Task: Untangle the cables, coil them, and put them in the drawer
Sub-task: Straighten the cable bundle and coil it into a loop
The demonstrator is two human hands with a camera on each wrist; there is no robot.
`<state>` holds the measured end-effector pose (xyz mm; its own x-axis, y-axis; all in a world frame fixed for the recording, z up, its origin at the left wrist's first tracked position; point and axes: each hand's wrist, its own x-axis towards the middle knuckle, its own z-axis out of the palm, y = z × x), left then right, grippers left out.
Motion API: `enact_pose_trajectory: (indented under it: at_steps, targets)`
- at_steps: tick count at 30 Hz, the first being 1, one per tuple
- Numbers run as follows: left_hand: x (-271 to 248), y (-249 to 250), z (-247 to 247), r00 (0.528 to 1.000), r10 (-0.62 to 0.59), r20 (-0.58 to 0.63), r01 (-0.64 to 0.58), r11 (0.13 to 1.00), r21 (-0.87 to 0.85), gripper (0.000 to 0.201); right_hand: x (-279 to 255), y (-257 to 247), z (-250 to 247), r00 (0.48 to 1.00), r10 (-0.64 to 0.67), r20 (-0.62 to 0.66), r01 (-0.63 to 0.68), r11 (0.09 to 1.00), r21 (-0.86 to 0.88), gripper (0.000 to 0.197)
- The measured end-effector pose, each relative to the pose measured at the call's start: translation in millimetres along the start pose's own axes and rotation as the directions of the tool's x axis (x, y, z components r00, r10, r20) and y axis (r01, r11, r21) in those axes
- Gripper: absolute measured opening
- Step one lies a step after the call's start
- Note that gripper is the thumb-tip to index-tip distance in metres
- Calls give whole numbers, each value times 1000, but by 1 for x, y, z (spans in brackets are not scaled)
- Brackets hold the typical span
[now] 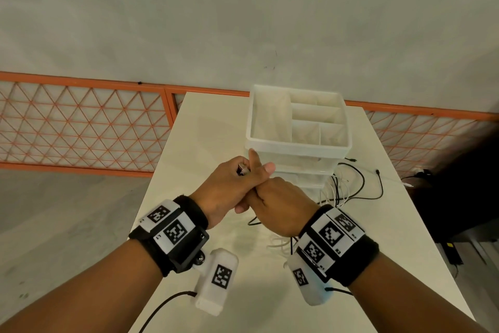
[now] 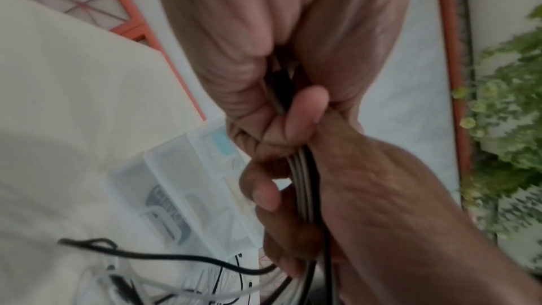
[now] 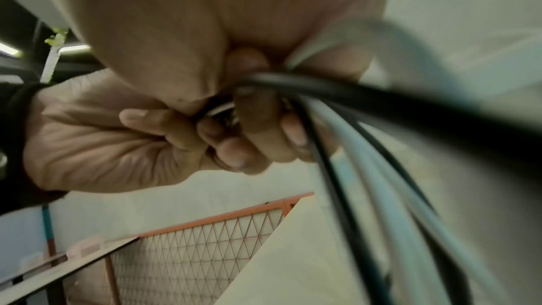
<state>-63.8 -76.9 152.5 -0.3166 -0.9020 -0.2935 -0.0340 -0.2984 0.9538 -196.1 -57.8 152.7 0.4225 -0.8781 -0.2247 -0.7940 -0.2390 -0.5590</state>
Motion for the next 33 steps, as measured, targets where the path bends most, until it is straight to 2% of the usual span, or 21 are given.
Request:
enact_pose_trajectory:
  at_steps: [3,6,9,12,13,16,17,19,20,21,23,25,26,27,28,29,30,31,33]
  targets:
    - [0,-4,-2,1000,-2,-6,1,999,-43,39,3,9,5,999,41,-34,-32,970,239,75]
    - [1,-7,-1,1000,-14,-14,12,991,-130,31,0,16,6,993,70,-91,-12,851,526,80]
    - [4,-8,-6,988,-70,-134,38,973,-229,28,-9,23,4,968,98,-232,96,708,699,49]
    - [7,-8,-9,969,-123,-212,60,957,-283,28,-13,24,6,923,168,-346,121,727,676,11]
    - [7,-8,-7,971,-123,-203,67,962,-264,30,-13,23,8,913,178,-367,125,734,668,9]
    - [6,-9,3,982,-50,-185,18,985,-171,34,-10,20,13,881,202,-429,146,744,651,18]
    - [6,-8,4,980,-12,-197,-19,987,-157,33,-9,20,14,886,194,-422,153,736,659,18]
    - [8,-3,-2,966,24,-259,-77,978,-195,29,-11,24,14,932,171,-320,114,699,706,35]
    - [10,1,-9,956,19,-292,-92,967,-238,29,-14,29,13,953,172,-249,58,704,708,45]
    - [11,4,-19,950,3,-313,-94,956,-276,29,-16,36,14,961,183,-206,2,743,669,46]
    - [9,5,-41,953,-62,-296,-40,944,-326,28,-20,50,15,946,212,-246,-63,862,502,22]
    - [6,-5,-58,958,-189,-218,102,928,-358,27,-21,60,14,907,233,-351,-72,906,417,33]
    - [5,-12,-63,947,-264,-184,199,929,-312,29,-19,59,12,889,231,-395,-53,909,414,38]
    - [3,-17,-64,933,-302,-194,275,949,-156,33,-17,54,9,882,204,-424,-24,920,392,36]
    - [3,-22,-63,929,-283,-240,310,947,84,40,-15,47,5,893,160,-421,-3,937,350,30]
    - [4,-23,-59,936,-183,-302,276,913,301,48,-12,40,2,911,111,-396,14,954,299,20]
    - [3,-21,-53,945,-6,-328,162,879,449,54,-9,33,0,931,91,-353,8,963,270,11]
    - [0,-14,-44,948,158,-277,5,861,508,55,-6,26,-2,946,86,-311,2,963,270,3]
    - [-4,0,-20,947,316,-58,-245,828,504,49,-2,15,-3,955,89,-283,6,948,319,16]
